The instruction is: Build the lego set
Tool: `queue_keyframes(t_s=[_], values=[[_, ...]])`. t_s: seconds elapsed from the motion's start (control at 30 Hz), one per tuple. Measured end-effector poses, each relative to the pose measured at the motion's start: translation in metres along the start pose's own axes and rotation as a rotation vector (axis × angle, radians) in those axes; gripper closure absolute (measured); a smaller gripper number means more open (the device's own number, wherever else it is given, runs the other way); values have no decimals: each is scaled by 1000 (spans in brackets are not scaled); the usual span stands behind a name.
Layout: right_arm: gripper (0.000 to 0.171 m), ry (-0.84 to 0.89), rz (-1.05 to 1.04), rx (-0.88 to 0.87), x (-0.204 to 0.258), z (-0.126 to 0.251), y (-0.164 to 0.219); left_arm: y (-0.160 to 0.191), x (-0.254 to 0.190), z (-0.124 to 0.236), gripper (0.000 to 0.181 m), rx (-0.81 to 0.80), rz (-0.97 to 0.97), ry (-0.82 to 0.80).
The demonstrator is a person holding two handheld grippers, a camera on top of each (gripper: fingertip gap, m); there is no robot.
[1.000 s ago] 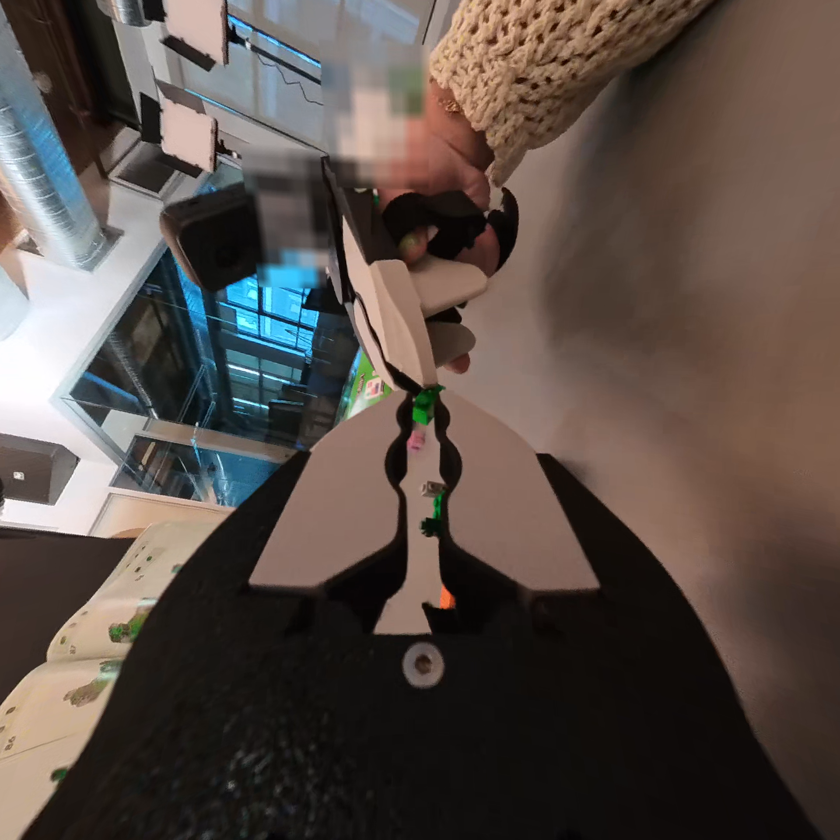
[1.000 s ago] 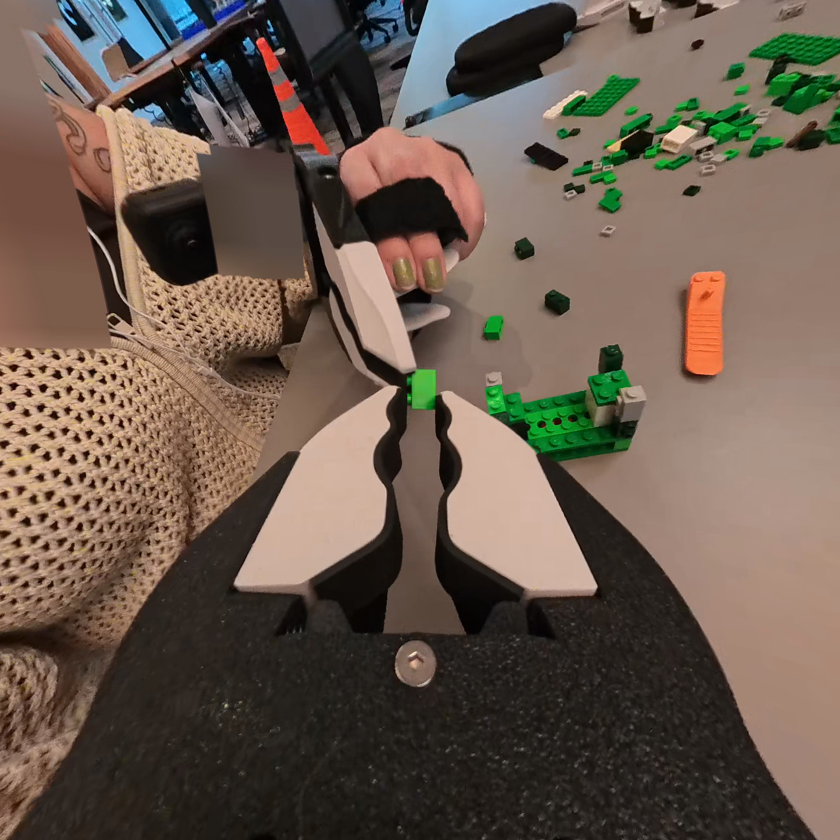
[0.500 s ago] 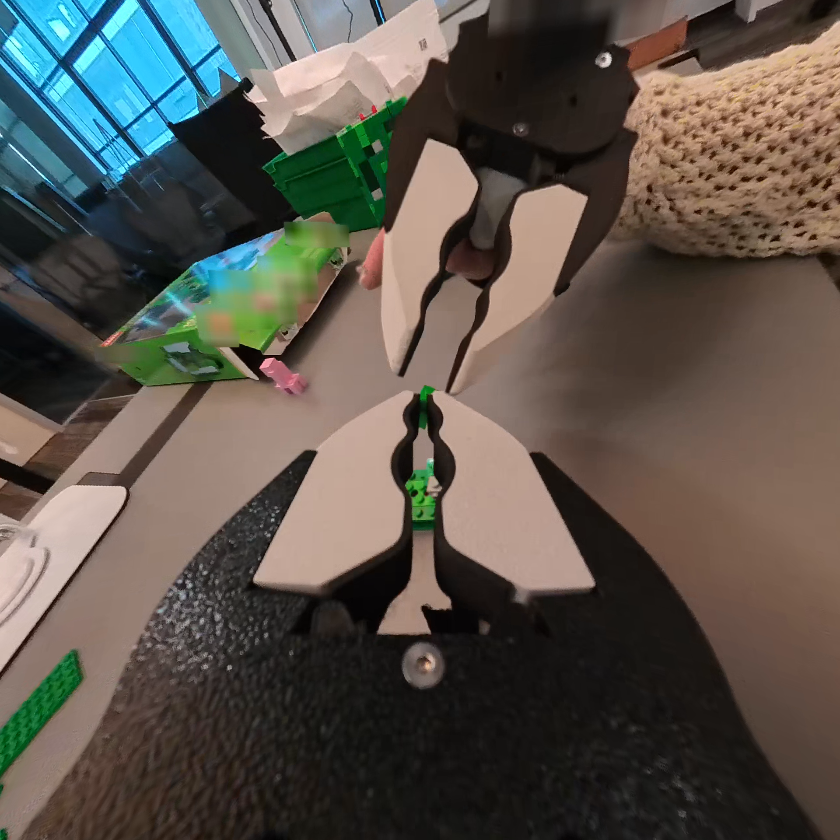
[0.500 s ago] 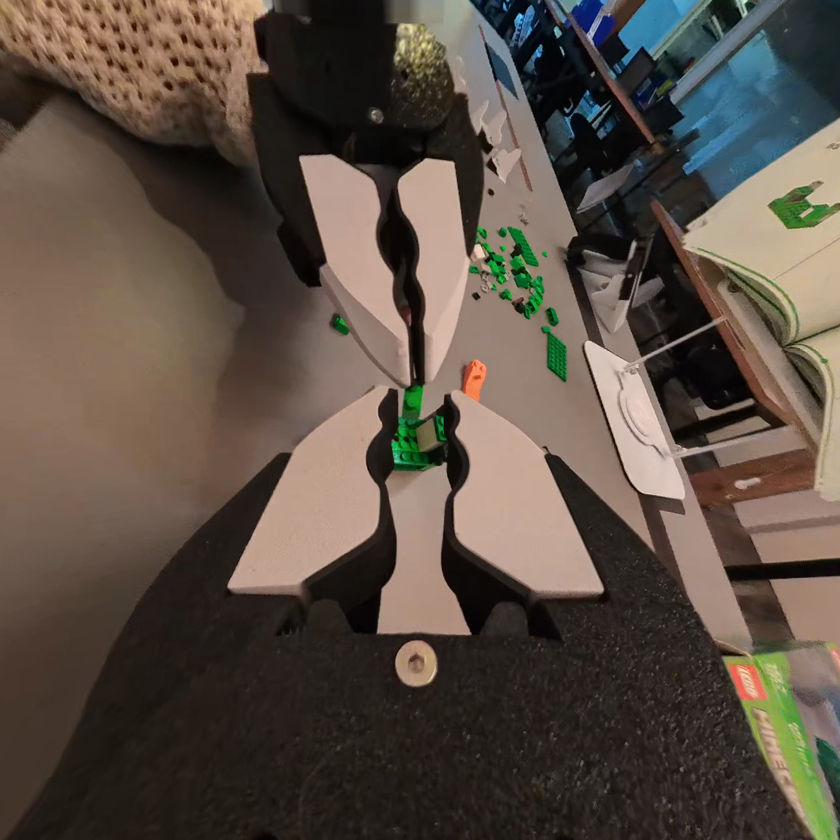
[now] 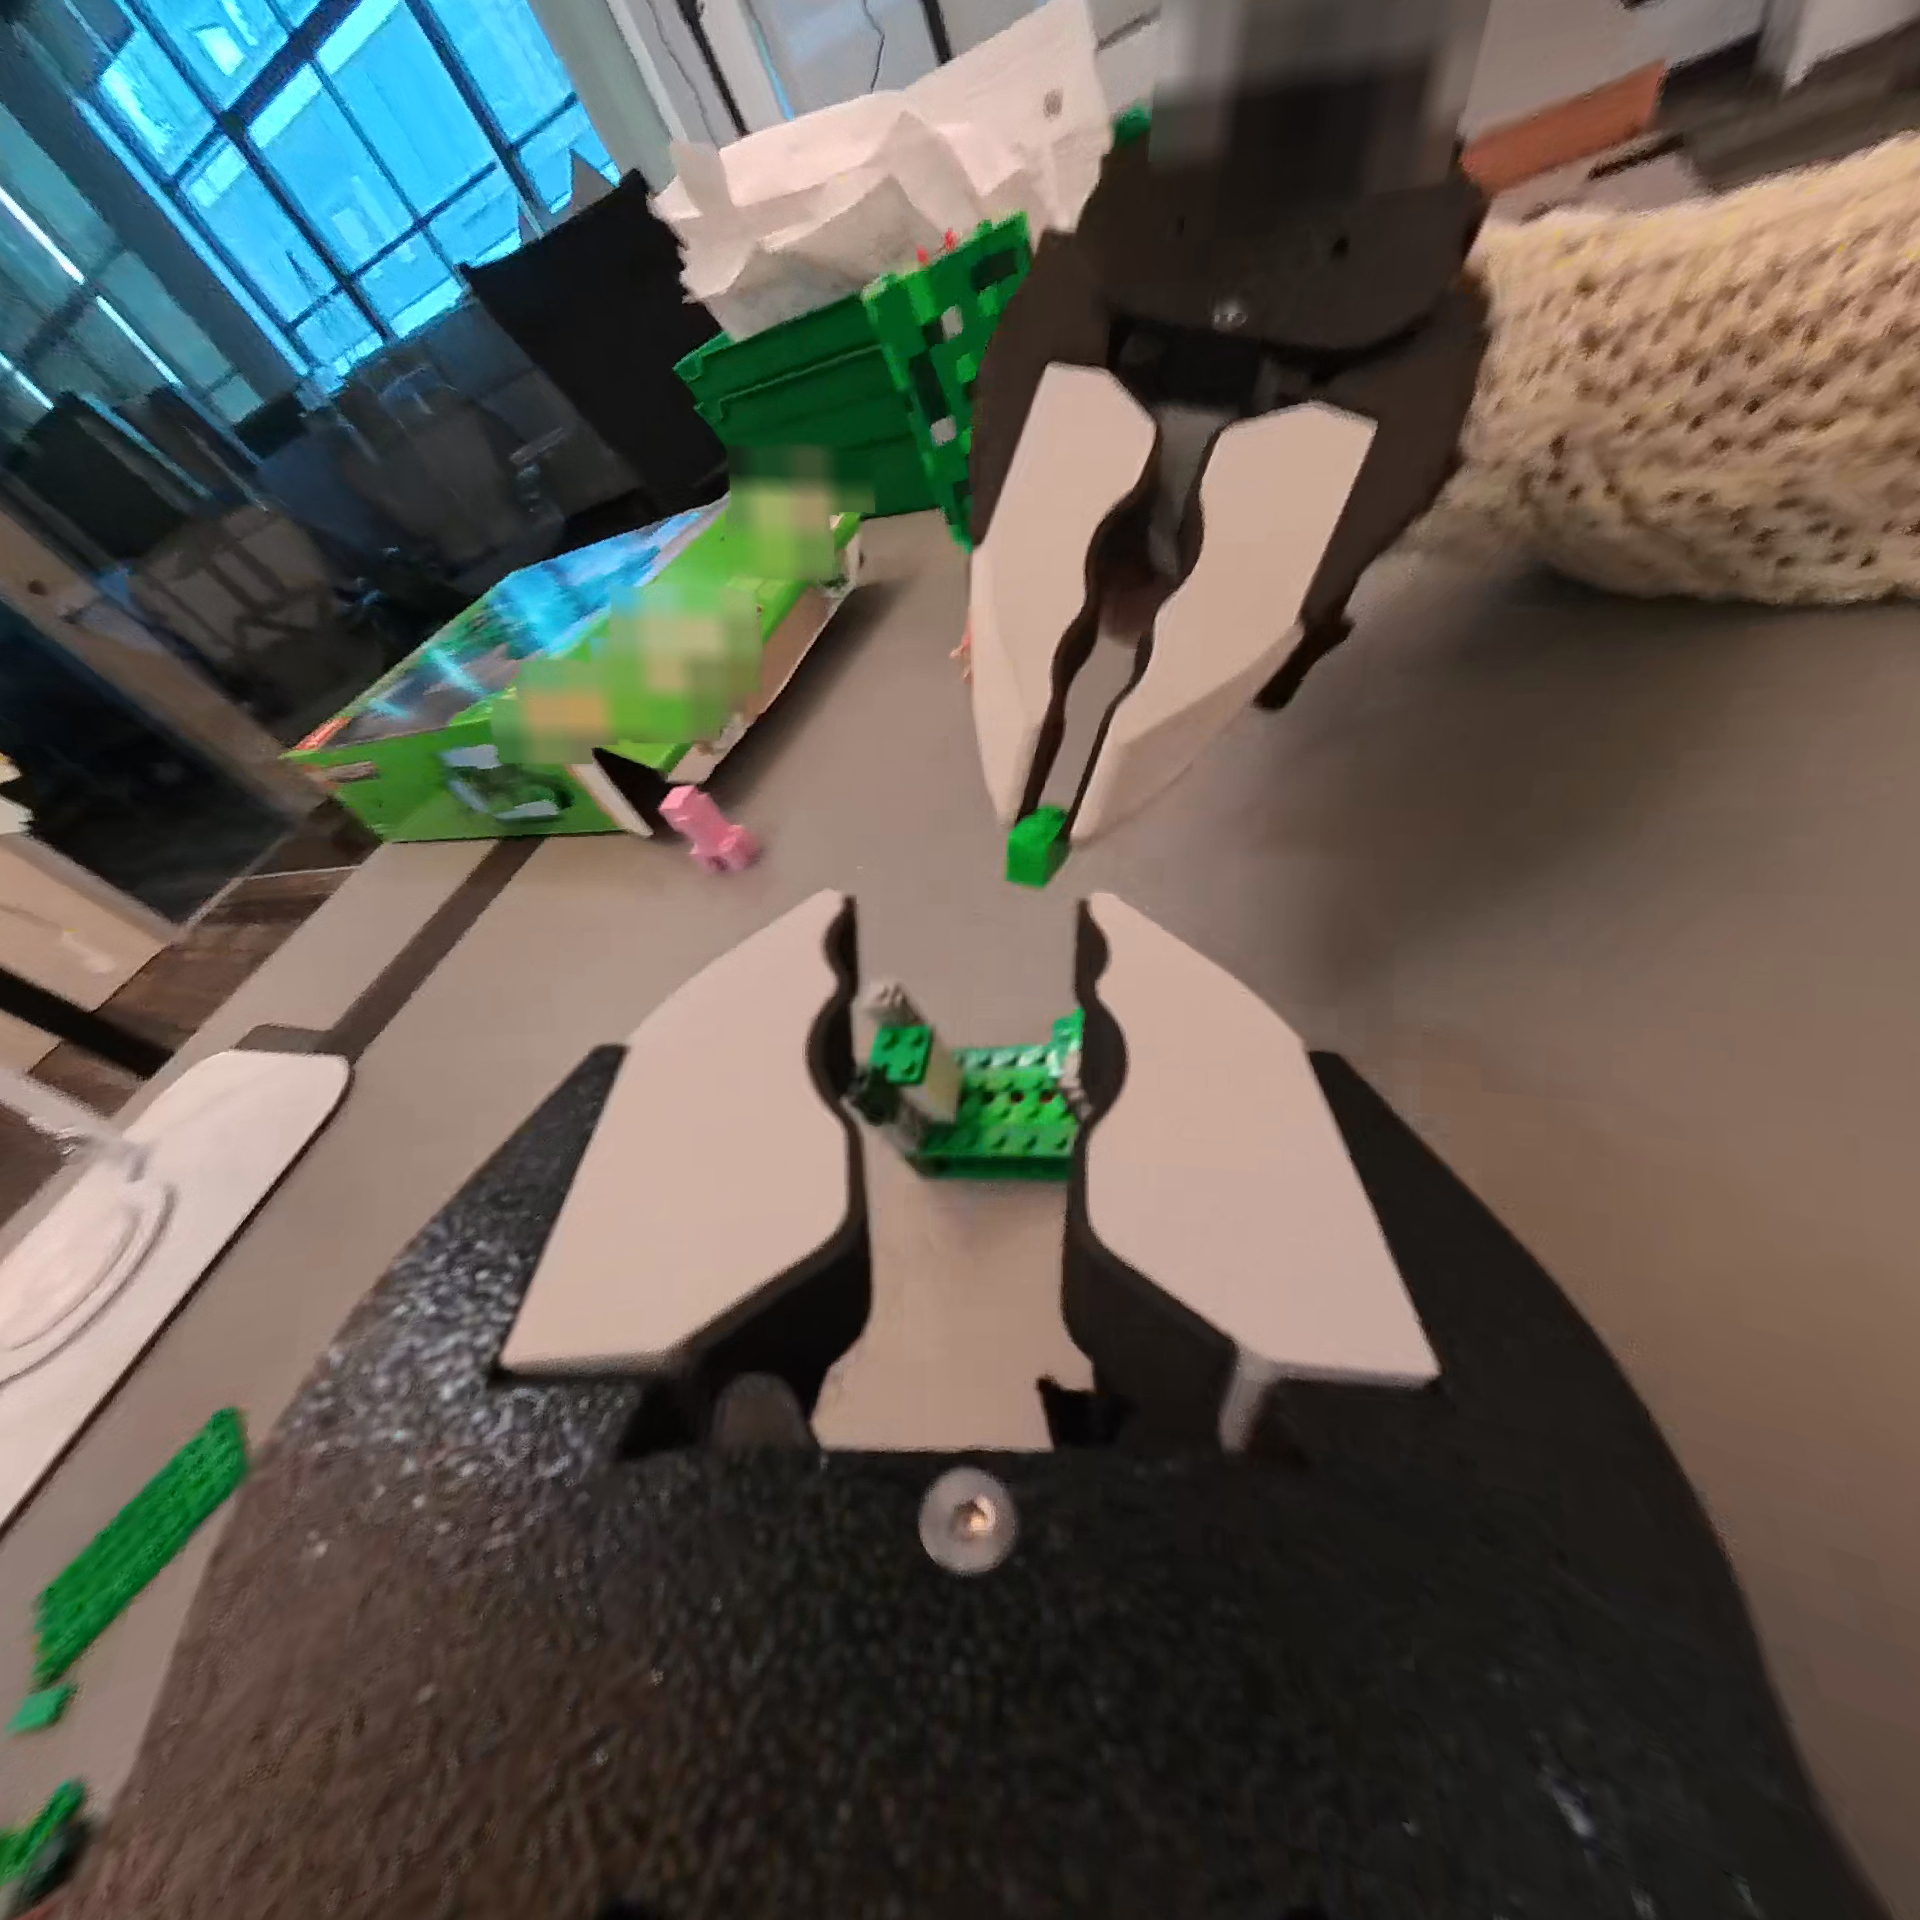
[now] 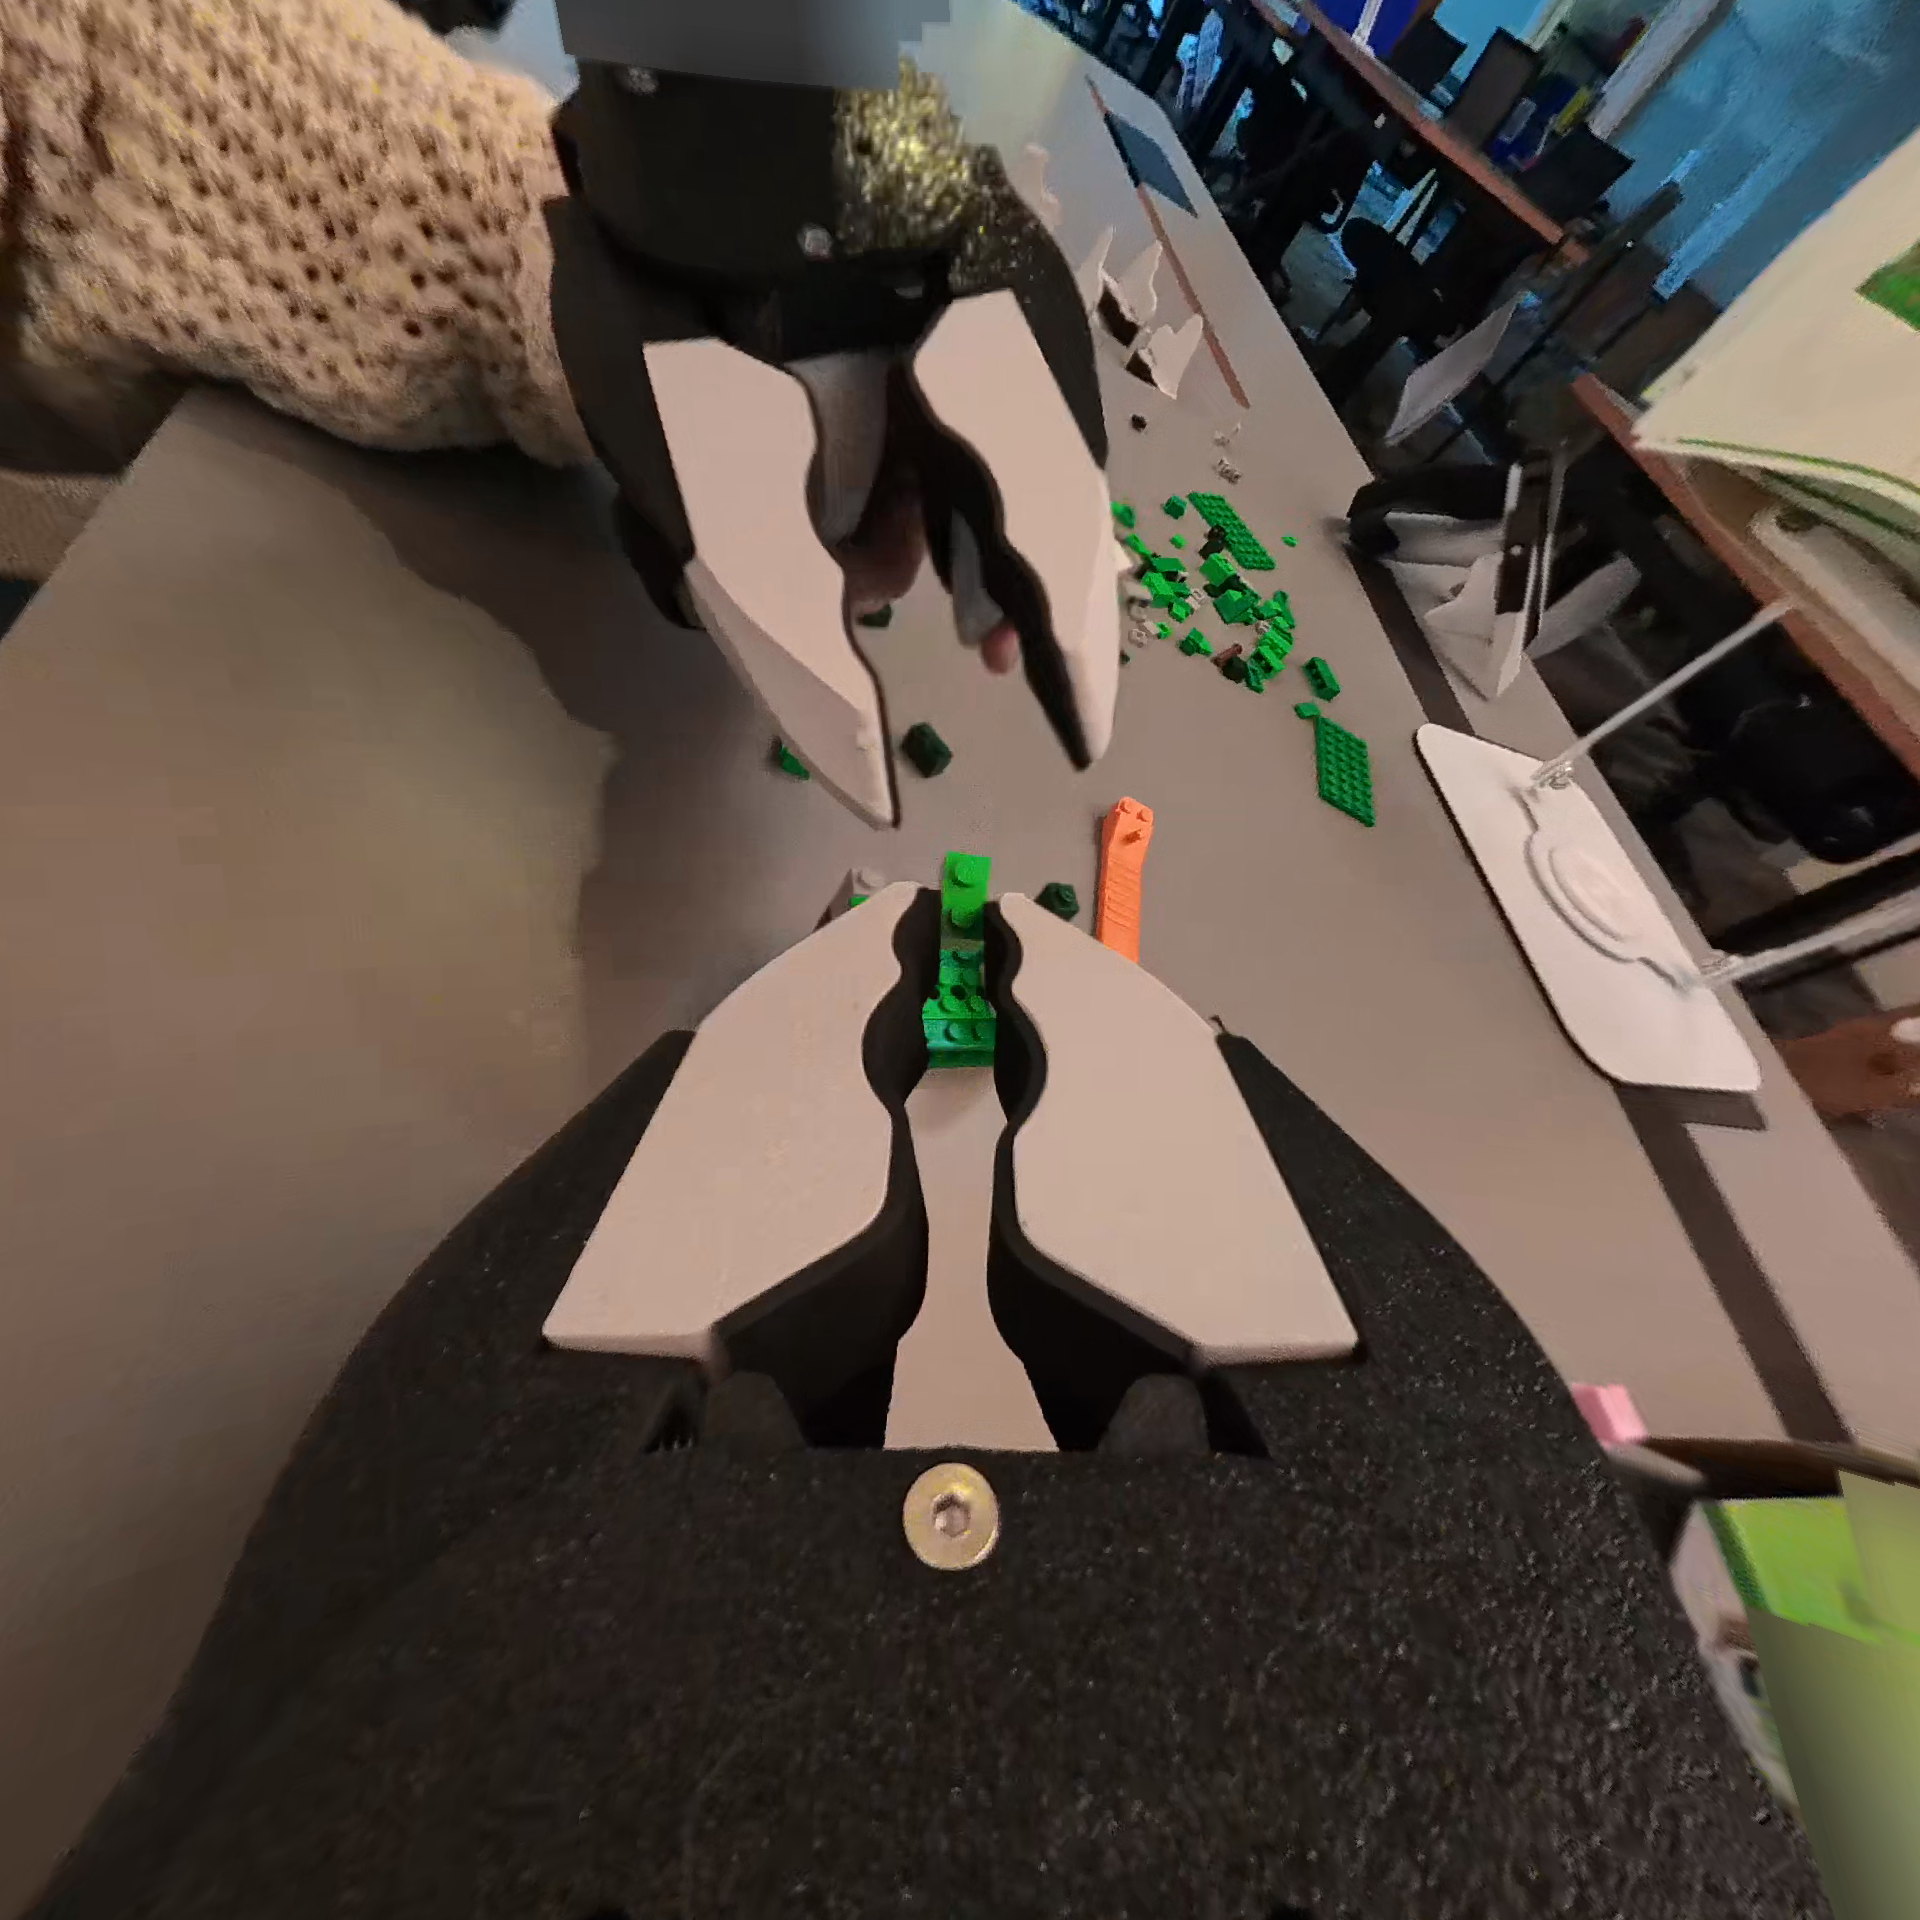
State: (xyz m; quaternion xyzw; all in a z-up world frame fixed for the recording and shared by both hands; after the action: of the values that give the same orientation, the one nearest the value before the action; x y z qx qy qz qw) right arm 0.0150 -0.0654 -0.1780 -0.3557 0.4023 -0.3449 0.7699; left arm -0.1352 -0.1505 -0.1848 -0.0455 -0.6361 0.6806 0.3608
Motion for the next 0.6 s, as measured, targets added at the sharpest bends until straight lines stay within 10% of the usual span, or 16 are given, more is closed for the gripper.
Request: queue_keyframes(t_s=[0.2, 0.6], values=[[164, -56, -164, -96, -12, 5, 16, 22, 10, -7, 94, 223, 67, 88], [164, -93, -281, -78, -20, 5, 39, 37, 8, 0, 152, 349, 49, 269]])
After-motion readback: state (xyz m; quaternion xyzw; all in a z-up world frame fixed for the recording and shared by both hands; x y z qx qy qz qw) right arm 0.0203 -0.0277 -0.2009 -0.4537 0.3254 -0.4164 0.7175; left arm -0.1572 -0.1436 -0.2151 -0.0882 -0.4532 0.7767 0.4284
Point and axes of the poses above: each gripper's, where its closed fingertips meet, z back along the fingers, y out of its underside, x = y × z across the jaws, the point moved 9 cm from there along z, back along the fingers, and after that the axes turned 6 degrees about -y, right-handed, at the moved point
